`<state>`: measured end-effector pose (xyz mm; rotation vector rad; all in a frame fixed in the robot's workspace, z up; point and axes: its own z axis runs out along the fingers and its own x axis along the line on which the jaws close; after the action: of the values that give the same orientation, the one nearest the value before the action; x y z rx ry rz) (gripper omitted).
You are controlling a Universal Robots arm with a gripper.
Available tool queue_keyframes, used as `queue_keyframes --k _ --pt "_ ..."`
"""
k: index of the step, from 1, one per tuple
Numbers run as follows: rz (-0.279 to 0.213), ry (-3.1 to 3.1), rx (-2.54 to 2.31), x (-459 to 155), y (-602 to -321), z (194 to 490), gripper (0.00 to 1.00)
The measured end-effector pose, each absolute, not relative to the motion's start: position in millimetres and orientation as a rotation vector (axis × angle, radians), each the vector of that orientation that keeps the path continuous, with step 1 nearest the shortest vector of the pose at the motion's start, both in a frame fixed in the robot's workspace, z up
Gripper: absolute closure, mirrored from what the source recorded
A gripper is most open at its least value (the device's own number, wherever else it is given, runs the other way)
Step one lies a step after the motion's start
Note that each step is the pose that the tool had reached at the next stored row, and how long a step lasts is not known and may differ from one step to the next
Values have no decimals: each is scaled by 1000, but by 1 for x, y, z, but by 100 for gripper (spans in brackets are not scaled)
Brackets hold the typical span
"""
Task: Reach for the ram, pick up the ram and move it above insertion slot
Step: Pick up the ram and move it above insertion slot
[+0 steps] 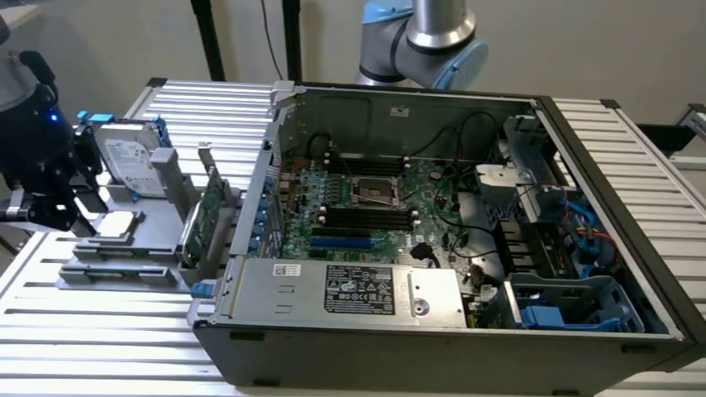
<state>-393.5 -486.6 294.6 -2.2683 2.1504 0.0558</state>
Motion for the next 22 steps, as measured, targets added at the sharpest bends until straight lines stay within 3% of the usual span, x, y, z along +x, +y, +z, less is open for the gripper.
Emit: queue_keyframes --k 22 --pt "56 2150 -2268 -394 -492 255 58"
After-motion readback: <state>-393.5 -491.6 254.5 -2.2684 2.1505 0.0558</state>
